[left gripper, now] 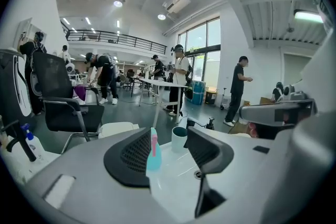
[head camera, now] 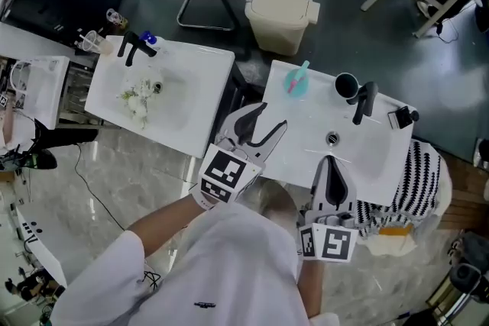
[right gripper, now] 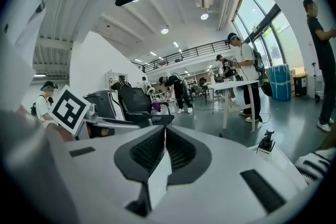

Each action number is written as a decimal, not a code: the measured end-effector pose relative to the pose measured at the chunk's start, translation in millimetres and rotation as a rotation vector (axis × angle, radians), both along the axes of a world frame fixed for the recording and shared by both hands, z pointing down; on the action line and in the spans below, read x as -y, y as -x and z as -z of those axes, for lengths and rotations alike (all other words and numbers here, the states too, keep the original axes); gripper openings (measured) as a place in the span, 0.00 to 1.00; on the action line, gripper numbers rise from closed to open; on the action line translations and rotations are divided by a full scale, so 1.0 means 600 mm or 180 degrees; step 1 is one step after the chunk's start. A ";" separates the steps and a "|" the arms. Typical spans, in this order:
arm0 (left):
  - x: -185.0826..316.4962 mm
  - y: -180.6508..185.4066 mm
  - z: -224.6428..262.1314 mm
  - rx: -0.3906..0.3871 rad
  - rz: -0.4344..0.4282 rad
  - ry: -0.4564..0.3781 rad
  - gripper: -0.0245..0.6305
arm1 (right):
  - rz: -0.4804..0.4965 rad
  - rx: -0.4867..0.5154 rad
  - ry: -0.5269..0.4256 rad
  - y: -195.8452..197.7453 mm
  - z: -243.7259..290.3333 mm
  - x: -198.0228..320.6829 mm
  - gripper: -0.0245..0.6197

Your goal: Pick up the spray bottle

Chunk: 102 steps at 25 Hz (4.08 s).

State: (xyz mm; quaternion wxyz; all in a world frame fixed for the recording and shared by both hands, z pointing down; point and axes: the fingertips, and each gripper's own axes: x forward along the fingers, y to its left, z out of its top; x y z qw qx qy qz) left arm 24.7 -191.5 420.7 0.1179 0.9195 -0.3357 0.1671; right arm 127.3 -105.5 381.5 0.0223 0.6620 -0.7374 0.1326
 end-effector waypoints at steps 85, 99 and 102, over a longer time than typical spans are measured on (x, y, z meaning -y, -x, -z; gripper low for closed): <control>-0.087 0.083 0.086 0.0170 -0.0002 -0.0266 0.25 | -0.0267 -0.0535 -0.0110 -0.052 0.079 -0.075 0.05; -0.116 0.136 0.116 0.0112 0.0205 -0.0271 0.25 | -0.0287 -0.0601 -0.0094 -0.046 0.076 -0.089 0.05; -0.118 0.134 0.119 0.0085 0.0213 -0.0258 0.25 | -0.0266 -0.0600 -0.0109 -0.044 0.078 -0.091 0.05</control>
